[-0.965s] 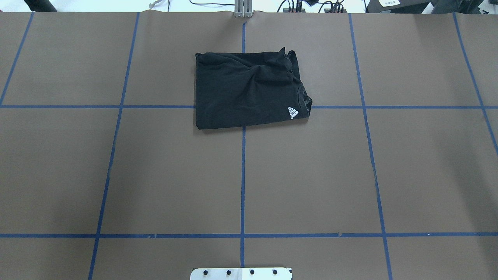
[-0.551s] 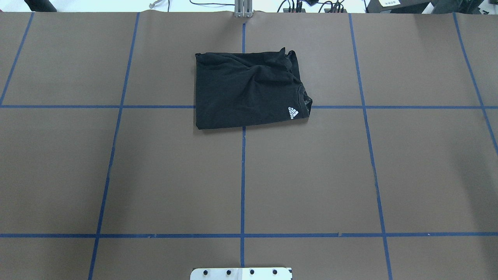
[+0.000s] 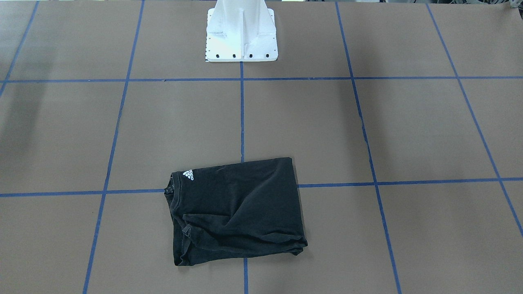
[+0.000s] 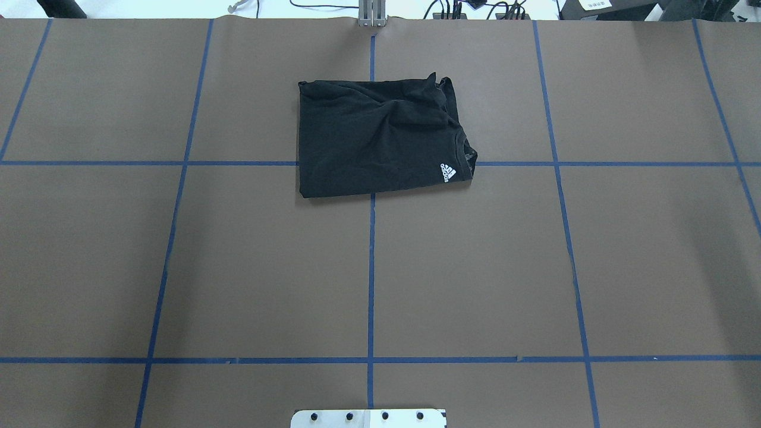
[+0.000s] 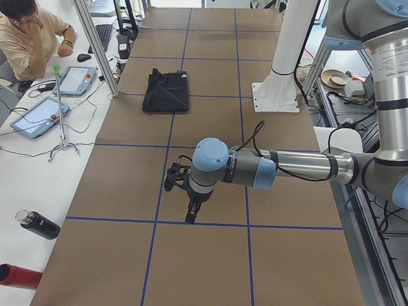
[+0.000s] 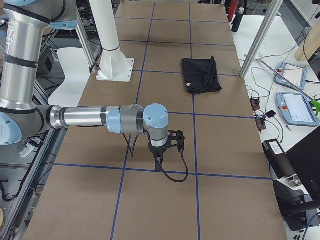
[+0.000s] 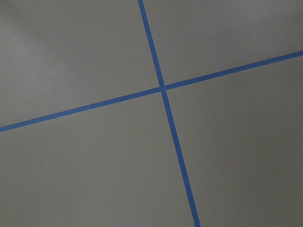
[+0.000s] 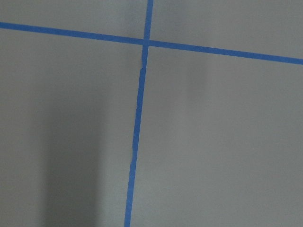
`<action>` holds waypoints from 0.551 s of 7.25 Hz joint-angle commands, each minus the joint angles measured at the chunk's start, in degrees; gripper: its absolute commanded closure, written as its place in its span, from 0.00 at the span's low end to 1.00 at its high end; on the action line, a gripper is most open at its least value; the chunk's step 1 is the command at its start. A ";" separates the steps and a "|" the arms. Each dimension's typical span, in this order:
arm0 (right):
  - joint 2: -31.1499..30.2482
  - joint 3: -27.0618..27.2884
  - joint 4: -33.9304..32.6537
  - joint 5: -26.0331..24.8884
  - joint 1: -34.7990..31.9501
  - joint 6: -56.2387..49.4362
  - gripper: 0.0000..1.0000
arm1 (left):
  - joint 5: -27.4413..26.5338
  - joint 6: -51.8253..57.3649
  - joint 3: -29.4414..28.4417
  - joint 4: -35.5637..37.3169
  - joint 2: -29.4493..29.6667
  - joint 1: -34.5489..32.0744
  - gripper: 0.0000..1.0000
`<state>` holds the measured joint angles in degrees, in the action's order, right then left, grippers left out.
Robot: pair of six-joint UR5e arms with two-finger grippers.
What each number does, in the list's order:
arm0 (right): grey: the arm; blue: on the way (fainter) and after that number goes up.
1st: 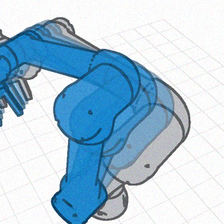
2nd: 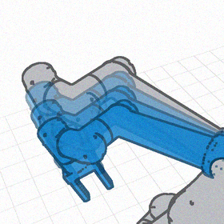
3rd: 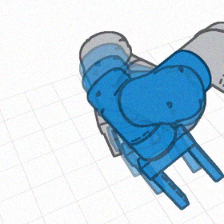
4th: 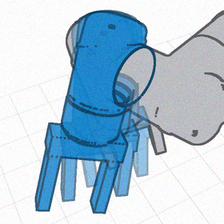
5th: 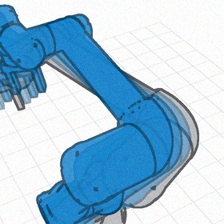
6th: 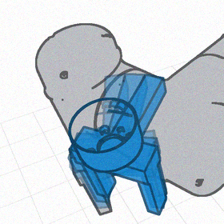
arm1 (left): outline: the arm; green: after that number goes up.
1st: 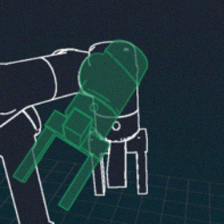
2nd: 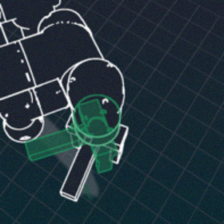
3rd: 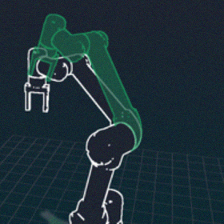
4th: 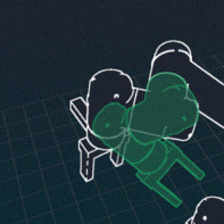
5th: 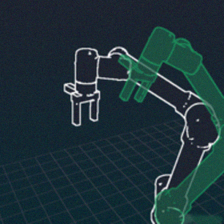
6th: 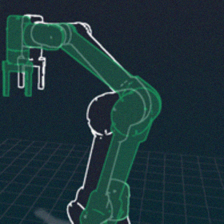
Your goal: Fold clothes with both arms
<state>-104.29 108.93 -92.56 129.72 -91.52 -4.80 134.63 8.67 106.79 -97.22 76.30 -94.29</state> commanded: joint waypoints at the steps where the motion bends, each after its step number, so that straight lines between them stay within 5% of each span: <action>1: 0.05 -0.04 0.10 0.01 0.20 0.14 0.00 | 0.10 0.55 -0.27 -0.51 -0.10 0.07 0.00; 4: -0.03 -0.04 0.10 0.27 0.20 0.14 0.00 | 0.10 0.47 -0.36 -0.61 -0.01 0.16 0.00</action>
<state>-104.25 108.86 -92.46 129.95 -91.33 -4.66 134.74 9.17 106.65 -97.82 76.27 -94.16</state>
